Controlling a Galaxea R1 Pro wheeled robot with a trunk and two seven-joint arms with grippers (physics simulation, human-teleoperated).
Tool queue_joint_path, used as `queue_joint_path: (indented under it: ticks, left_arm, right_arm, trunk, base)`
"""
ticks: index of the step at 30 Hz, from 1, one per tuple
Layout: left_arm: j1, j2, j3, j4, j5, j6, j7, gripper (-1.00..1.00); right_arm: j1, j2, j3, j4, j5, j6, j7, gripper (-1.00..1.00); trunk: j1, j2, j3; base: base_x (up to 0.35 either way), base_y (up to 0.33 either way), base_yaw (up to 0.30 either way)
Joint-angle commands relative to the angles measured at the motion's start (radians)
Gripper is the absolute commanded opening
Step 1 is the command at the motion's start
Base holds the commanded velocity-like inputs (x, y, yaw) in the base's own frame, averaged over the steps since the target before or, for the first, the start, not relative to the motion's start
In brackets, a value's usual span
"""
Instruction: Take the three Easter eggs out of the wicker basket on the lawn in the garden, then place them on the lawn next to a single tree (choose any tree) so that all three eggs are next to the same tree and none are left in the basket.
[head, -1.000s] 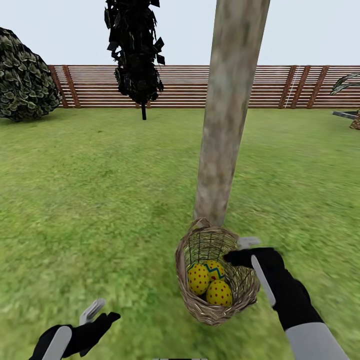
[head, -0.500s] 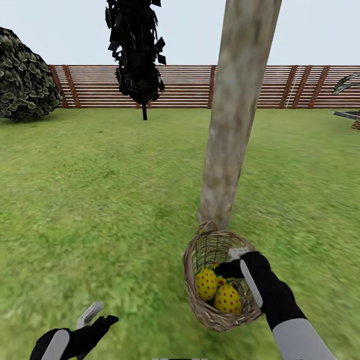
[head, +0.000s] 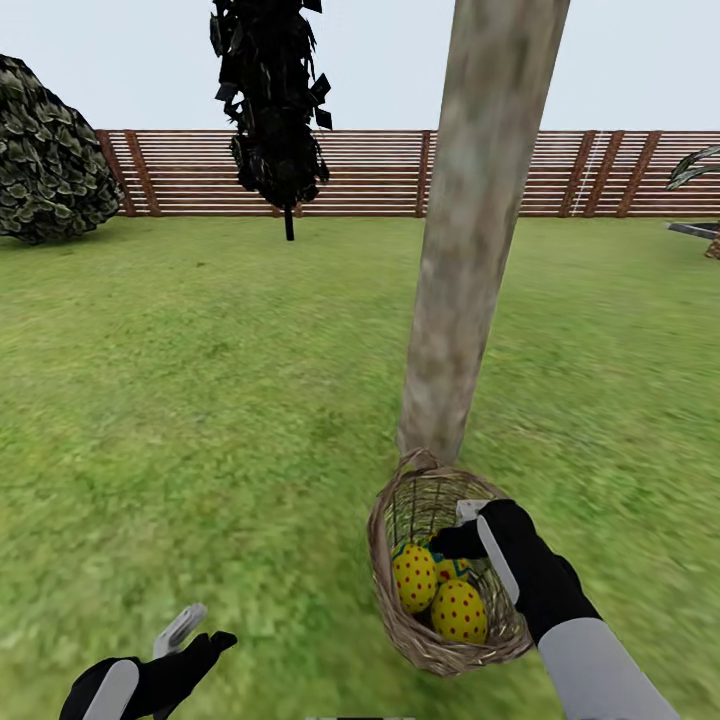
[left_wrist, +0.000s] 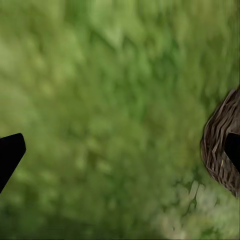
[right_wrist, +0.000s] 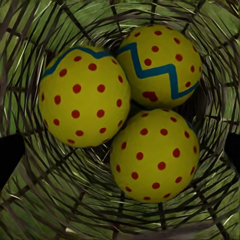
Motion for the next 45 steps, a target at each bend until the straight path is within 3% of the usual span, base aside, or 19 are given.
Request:
queue_joint_path:
  ticks: [1, 6, 11, 17, 21, 34, 38, 45]
  left_arm:
    - [0.0, 0.0, 0.001, -0.001, 0.011, 0.004, 0.01, 1.0]
    - [-0.001, 0.001, 0.004, -0.006, 0.017, 0.015, 0.009, 1.0]
    - [-0.001, 0.01, 0.002, -0.018, 0.024, 0.027, 0.001, 1.0]
    - [-0.003, 0.013, 0.001, -0.026, 0.025, 0.028, -0.001, 1.0]
    - [-0.005, 0.015, 0.001, -0.027, 0.018, 0.027, -0.001, 1.0]
    - [-0.005, 0.014, 0.002, -0.026, 0.018, 0.019, -0.002, 1.0]
    - [-0.005, 0.015, 0.002, -0.023, 0.016, 0.022, -0.002, 1.0]
    - [-0.005, 0.015, 0.002, -0.025, 0.018, 0.024, -0.002, 1.0]
  right_arm:
    - [-0.003, 0.0, 0.001, 0.005, -0.005, 0.004, -0.003, 1.0]
    - [-0.02, 0.001, 0.002, 0.047, -0.005, 0.002, -0.002, 1.0]
    - [-0.087, 0.002, 0.003, 0.198, -0.008, -0.023, -0.001, 1.0]
    - [-0.128, 0.002, 0.004, 0.288, -0.009, -0.084, 0.002, 1.0]
    - [-0.133, 0.002, 0.004, 0.29, -0.01, -0.116, 0.007, 1.0]
    - [-0.135, 0.006, 0.011, 0.278, -0.01, -0.165, 0.081, 1.0]
    - [-0.135, 0.022, 0.012, 0.268, -0.008, -0.166, 0.088, 1.0]
    - [-0.134, 0.027, 0.011, 0.254, 0.001, -0.167, 0.082, 1.0]
  trunk:
    - [0.0, 0.0, -0.001]
    - [0.0, 0.0, -0.001]
    - [0.0, 0.0, -0.001]
    - [0.003, -0.002, -0.024]
    - [0.005, -0.003, -0.04]
    - [0.005, -0.003, -0.04]
    - [0.005, -0.003, -0.04]
    - [0.005, -0.003, -0.04]
  base:
    - [0.163, 0.0, 0.0]
    - [0.071, 0.0, 0.0]
    - [0.013, 0.0, 0.0]
    - [0.002, 0.0, 0.0]
    - [0.0, 0.0, 0.0]
    - [0.0, 0.0, 0.0]
    - [0.0, 0.0, 0.0]
    - [0.0, 0.0, 0.059]
